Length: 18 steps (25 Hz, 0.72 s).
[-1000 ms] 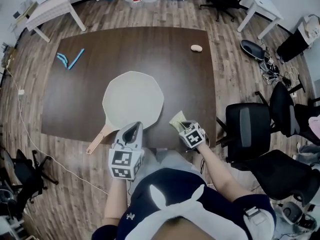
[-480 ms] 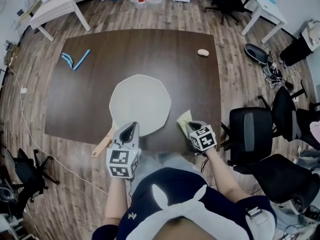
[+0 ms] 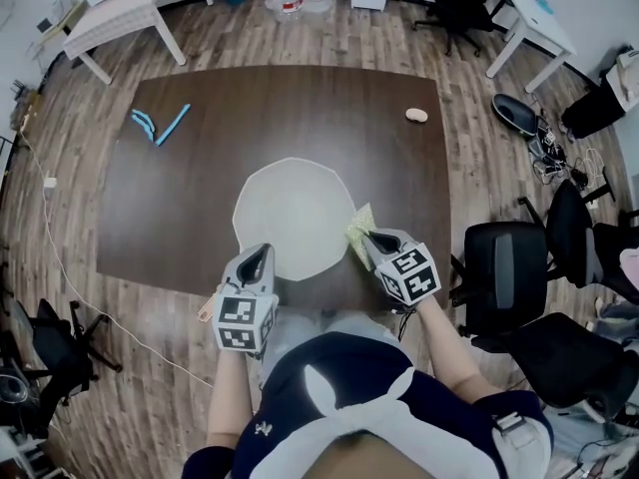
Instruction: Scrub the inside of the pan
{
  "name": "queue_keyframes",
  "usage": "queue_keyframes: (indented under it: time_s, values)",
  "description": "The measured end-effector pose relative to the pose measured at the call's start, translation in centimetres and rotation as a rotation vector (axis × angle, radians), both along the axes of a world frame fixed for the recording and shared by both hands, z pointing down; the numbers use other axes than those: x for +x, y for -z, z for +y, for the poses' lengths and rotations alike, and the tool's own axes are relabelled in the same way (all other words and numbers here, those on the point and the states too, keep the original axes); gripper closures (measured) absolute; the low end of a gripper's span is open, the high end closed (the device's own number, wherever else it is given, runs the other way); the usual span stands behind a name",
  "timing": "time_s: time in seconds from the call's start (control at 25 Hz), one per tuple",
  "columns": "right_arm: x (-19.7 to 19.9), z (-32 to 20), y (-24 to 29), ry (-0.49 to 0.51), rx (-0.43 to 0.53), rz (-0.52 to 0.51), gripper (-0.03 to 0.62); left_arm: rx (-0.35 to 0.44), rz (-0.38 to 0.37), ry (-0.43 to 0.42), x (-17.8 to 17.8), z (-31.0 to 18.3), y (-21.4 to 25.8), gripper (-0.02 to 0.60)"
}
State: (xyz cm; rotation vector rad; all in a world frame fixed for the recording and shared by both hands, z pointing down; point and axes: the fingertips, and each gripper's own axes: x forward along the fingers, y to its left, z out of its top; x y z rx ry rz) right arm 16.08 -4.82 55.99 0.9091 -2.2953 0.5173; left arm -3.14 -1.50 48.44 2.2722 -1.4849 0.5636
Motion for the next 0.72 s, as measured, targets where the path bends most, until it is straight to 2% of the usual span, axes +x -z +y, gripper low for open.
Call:
queue_keyframes:
  time_s: [0.48,0.72]
  values:
    - [-8.7,0.9,-0.4,0.173,-0.022,-0.008,0.583,-0.042,-0.005,0.091,-6.3,2.2,-2.0,0.578]
    - [-12.2,1.9,-1.4,0.271,-0.061,0.023,0.582,-0.071,-0.111,0.119,-9.0,3.3,-3.4,0.578]
